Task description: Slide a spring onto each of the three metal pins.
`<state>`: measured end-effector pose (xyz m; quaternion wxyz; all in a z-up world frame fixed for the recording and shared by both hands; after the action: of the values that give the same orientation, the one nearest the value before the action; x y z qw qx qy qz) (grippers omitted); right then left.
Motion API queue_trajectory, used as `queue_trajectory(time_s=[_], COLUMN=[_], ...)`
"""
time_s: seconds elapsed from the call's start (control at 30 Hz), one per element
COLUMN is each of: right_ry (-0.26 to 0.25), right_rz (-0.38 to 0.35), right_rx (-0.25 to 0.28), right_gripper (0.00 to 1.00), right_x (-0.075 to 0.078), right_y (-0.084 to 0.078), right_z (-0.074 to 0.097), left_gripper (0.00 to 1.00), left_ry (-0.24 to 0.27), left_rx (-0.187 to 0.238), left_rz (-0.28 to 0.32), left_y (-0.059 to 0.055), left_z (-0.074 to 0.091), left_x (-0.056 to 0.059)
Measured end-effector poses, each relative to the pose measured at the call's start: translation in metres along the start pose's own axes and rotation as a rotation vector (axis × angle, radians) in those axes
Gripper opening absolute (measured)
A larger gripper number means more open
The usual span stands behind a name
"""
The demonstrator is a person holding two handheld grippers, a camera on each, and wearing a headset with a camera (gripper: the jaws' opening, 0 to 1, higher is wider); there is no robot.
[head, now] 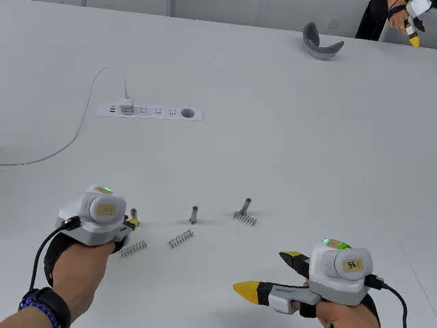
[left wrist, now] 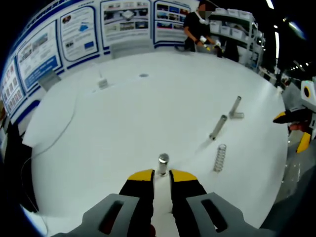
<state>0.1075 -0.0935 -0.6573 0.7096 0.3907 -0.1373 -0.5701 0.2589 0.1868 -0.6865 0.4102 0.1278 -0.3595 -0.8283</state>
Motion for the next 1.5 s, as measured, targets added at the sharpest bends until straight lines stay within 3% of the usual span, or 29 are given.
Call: queue_trajectory(time_s=[0.13,0.27,0.77,1.17,1.5], right_ry=[0.003,0.008,0.016,0.021,0.026], right_rz=[-0.003,0.002,0.008,0.012,0.024], right_rx=[0.0,-0.001,0.009,0.014,0.009], right_gripper=[0.85,0.85,0.85,0.85,0.86], right_x=[0.0,0.0,0.002,0.0,-0.001], right_y=[-0.001,0.0,0.007,0.007,0.007], right_z=[-0.002,-0.005,-0.012,-0.013,-0.014], left_gripper=[0.15,0.17,0.28,0.41,0.52], left_ry=[-0.004,-0.01,-0.043,-0.087,-0.123], left_rx=[-0.007,-0.022,-0.055,-0.012,0.04], left_rz=[-0.001,0.031,0.04,0.041,0.082], left_y=[-0.003,-0.012,-0.04,-0.049,-0.042], left_z=[0.003,0.007,0.026,0.044,0.061], left_x=[-0.001,-0.003,-0.002,0.001,0.003])
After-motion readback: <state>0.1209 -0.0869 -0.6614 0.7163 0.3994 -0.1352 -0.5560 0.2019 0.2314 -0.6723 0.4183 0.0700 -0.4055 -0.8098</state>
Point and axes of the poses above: the centre of the closed fingertips' face, and the gripper's own axes: z roughly backward along the fingers, x roughly to its right, y roughly out of its top, the point moved 7 cm from there along z, roughly backward along the fingers, and after that the axes turned 5 degrees about -y, right-handed, at the moved point
